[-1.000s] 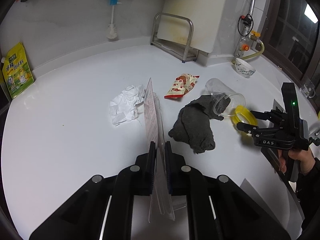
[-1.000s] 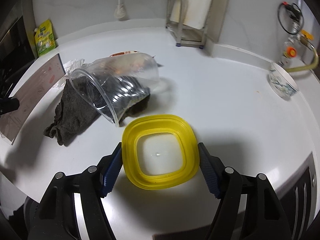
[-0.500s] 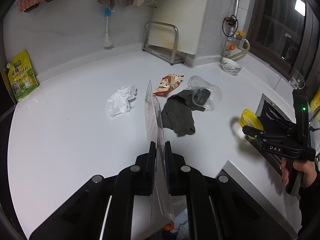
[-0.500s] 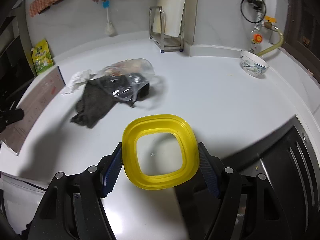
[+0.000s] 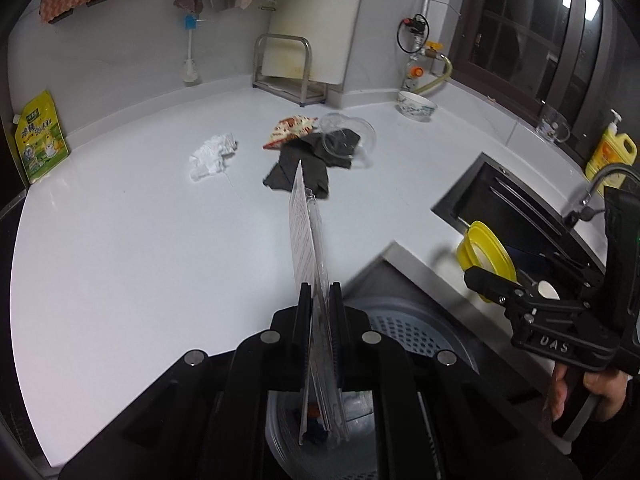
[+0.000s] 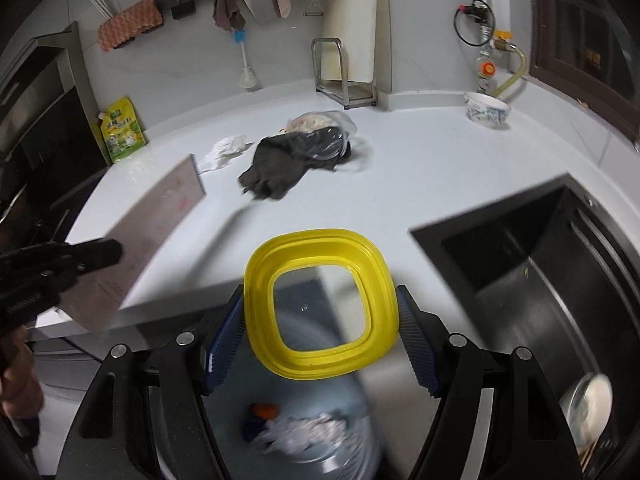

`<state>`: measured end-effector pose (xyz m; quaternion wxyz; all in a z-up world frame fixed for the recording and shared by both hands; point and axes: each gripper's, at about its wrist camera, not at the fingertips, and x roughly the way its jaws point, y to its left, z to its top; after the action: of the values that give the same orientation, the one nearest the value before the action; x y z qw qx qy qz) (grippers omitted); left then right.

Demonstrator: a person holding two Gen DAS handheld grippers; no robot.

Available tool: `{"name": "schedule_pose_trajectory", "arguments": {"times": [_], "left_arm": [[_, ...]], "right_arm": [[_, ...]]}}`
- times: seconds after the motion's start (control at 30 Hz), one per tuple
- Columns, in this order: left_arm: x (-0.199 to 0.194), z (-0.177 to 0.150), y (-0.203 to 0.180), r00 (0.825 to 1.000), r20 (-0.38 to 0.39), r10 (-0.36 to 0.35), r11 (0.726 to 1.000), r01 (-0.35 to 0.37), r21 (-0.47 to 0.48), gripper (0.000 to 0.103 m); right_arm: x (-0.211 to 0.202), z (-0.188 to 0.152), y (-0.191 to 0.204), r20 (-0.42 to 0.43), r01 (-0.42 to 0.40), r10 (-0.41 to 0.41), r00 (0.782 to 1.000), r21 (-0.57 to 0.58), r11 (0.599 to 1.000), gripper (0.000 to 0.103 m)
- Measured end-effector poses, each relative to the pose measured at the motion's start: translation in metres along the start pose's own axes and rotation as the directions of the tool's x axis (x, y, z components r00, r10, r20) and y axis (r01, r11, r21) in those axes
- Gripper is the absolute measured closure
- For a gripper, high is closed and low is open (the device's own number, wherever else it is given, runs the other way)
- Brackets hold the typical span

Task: Collect trash
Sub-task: 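Lift the receipt and yellow lid and carry both over the bin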

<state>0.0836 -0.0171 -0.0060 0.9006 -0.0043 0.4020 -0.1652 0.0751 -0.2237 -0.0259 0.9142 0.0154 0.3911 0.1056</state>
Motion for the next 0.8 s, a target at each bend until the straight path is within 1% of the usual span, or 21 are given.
{"name": "schedule_pose_trajectory", "arguments": {"times": [0.17,0.27,0.4,0.47,0.6,0.8], "left_arm": [[-0.004,-0.029,-0.013,1.000,-0.012,0.003,1.000,-0.003,0.024,0.093],[-0.007,-0.042,-0.020,1.000,-0.019,-0.009,0.999,0.010,0.037,0.093],[-0.008,-0.057,-0.029,0.999,-0.030,-0.024,0.999,0.025,0.044,0.093],[-0.004,-0.065,-0.032,0.999,-0.043,-0.030,0.999,0.031,0.040,0.093],[0.004,-0.079,-0.036,0.997,-0.070,-0.014,0.998,0.018,0.058,0.093],[0.013,-0.094,-0.042,0.993,-0.116,-0.035,0.997,0.042,0.064,0.093]], "right_arm": [[-0.018,-0.041,0.012,0.004,0.004,-0.004,1.000,0.073,0.997,0.034],[-0.021,-0.061,0.017,-0.006,0.026,-0.025,1.000,0.089,0.996,0.034],[-0.019,-0.085,0.015,-0.026,0.027,-0.023,0.999,0.137,0.990,0.034],[-0.016,-0.095,0.012,-0.039,0.035,-0.029,0.999,0.155,0.987,0.034],[-0.011,-0.115,0.011,-0.069,0.052,-0.040,0.997,0.173,0.984,0.034],[-0.004,-0.131,0.009,-0.088,0.034,-0.017,0.996,0.197,0.980,0.034]]}}
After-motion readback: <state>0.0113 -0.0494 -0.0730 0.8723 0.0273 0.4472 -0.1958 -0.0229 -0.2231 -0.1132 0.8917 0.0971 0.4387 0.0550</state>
